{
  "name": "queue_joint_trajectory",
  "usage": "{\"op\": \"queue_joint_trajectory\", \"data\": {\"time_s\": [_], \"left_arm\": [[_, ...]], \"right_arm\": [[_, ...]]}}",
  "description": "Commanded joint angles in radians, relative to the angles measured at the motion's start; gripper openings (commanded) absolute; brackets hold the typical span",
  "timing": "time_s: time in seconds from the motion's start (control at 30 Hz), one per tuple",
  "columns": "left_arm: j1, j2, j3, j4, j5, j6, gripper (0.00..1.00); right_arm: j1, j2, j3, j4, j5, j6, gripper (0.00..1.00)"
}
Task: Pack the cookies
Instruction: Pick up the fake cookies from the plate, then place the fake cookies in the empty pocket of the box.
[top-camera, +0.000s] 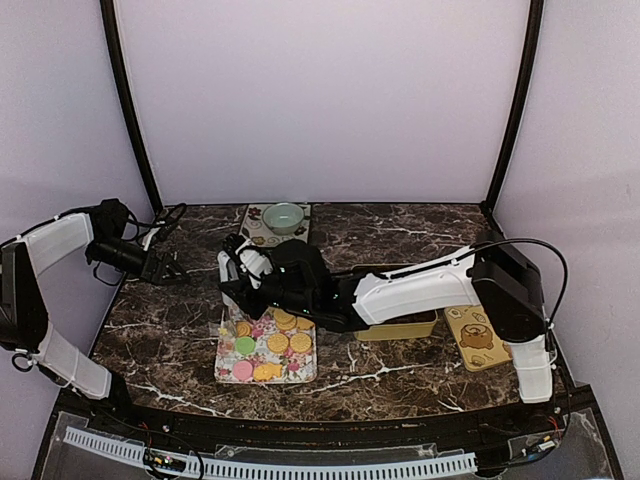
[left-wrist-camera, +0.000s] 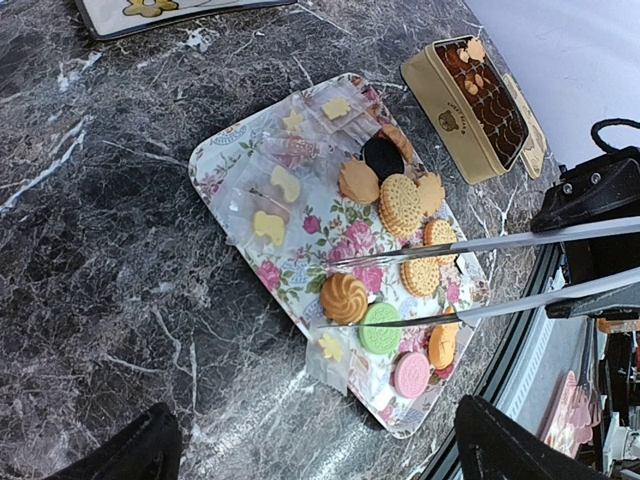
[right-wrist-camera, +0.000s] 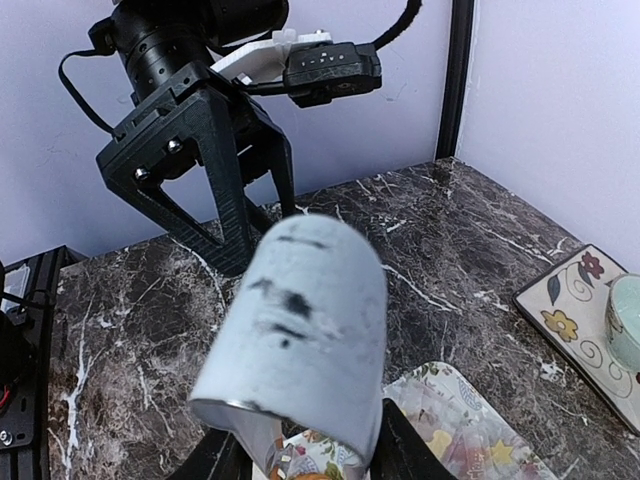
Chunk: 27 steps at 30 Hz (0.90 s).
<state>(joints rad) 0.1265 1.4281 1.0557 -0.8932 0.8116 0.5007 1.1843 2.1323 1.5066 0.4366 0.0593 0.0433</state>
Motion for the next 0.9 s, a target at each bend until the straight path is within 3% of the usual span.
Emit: {"op": "queue_joint_trajectory", "data": {"time_s": [0.0, 0.33, 0.87], "left_arm": [[0.006, -0.026, -0.013, -0.035, 0.018, 0.015, 0.98], [0.007, -0.019, -0.010, -0.033, 0.021, 0.014, 0.98], [0.006, -0.031, -0.063, -0.022, 0.054, 0.101, 0.96]], "right_arm": [[-0.005, 0.005, -0.022, 0.059, 0.012, 0.013, 0.39], [-0.021, -0.074, -0.100, 0.053, 0.072, -0.032, 0.27], [-0.100, -0.277, -0.170, 0.058, 0.047, -0.007, 0.26]]}}
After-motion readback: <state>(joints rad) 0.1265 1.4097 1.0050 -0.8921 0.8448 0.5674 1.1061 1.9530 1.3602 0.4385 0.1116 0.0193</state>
